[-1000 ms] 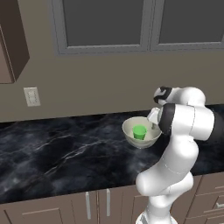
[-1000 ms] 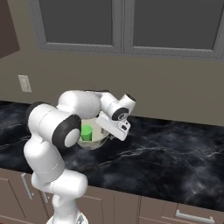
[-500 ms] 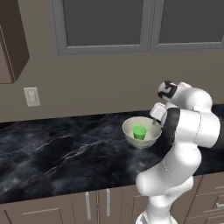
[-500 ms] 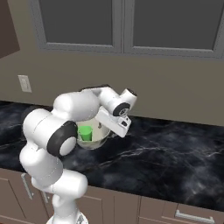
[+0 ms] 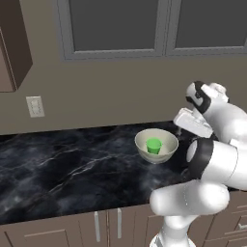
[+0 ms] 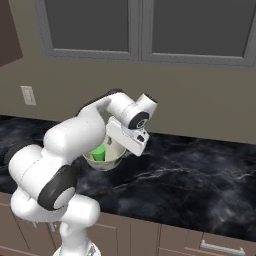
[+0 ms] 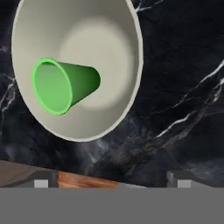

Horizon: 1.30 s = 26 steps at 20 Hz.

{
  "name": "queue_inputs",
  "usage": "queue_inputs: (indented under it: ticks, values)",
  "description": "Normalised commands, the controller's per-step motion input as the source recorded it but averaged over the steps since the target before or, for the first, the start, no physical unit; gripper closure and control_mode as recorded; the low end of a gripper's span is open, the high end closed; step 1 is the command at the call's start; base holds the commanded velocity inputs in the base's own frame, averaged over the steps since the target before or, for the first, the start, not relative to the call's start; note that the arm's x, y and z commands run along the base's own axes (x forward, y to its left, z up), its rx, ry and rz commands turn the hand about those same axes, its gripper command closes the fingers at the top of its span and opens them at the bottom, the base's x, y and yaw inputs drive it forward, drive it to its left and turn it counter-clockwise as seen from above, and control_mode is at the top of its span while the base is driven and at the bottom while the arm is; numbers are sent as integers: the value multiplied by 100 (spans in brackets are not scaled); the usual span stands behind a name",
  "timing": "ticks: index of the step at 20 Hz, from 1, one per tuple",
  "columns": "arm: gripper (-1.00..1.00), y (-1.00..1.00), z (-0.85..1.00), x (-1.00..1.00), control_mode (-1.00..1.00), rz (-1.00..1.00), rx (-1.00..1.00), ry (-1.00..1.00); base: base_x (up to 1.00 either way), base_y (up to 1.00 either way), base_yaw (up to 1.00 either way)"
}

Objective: Place the cup inside the bowl on the dining table and move the bowl to any counter.

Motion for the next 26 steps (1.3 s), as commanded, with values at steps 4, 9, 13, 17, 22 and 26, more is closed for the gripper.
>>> queue_inputs:
  ticks: [4,9,13,17,22,26]
  values:
    - [-100,0,38,-79,-100,0,0,0,0,0,0]
    - [-100,0,52,-81,-100,0,-1,0,0,0,0]
    - [-100,4,56,-77,-100,0,-3,0,0,0,0]
    - [-100,16,57,-74,-100,0,-4,0,0,0,0]
    - [-100,21,56,-70,-100,0,-5,-3,0,0,0]
    - [-100,24,52,-59,-100,0,-3,-8,0,0,0]
